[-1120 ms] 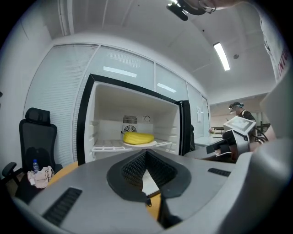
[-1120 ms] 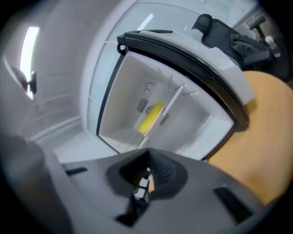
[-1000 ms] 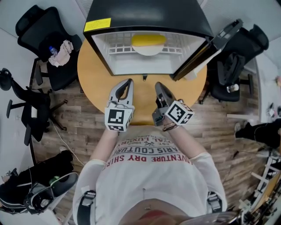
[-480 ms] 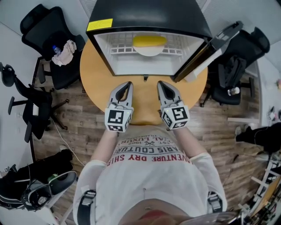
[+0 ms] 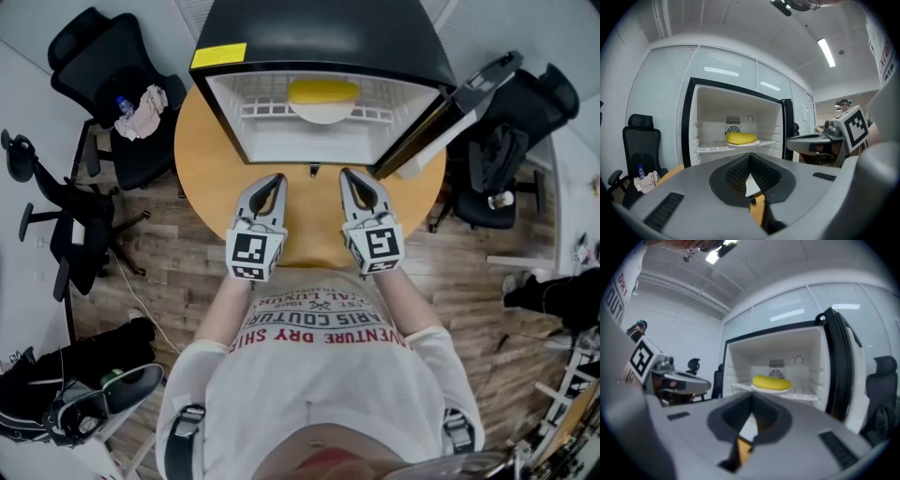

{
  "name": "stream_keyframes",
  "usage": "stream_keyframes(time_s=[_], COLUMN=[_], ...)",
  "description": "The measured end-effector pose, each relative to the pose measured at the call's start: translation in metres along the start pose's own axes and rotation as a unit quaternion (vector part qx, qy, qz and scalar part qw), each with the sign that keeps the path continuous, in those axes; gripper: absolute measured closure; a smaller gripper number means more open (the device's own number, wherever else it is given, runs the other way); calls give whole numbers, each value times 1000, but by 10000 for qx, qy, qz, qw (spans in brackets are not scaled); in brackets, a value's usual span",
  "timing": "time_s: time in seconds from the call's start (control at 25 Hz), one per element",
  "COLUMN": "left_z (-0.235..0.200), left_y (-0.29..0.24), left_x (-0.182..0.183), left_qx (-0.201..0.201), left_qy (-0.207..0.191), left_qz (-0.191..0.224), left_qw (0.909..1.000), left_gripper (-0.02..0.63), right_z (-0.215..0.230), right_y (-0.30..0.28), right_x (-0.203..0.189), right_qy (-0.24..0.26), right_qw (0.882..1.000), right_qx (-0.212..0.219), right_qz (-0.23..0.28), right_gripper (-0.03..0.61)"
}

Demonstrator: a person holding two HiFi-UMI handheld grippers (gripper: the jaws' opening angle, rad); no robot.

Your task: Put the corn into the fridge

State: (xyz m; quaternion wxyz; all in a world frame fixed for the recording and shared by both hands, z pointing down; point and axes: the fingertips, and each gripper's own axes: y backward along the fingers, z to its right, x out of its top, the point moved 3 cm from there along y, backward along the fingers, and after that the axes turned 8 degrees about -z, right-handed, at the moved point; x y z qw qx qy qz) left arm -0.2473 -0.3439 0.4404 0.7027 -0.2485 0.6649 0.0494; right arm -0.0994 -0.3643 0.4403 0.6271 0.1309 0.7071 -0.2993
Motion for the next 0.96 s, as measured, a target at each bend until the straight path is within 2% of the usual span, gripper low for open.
stream_keyframes(time_s=[0.16, 0.4, 0.76, 0.96], left_z=[-2, -2, -4, -7], left_y=[-1, -3, -1, 1], left_x=[1, 2, 9, 7], left_qx=[31, 70, 117, 143], left_qy=[23, 34, 13, 49], left_qz=[11, 9, 82, 62], left_qw=[10000, 10000, 9999, 9999], left_gripper=[589, 588, 588, 588], right_z=[2, 1, -11, -11], right_y=[-2, -8, -12, -14], right_x=[1, 1, 10, 7], right_qy=[16, -320, -190, -347], right_qw=[10000, 9995, 9997, 9992], right_qx=[-35, 58, 171, 182], right_qz=[-17, -31, 6, -35], right_gripper=[551, 551, 551, 551])
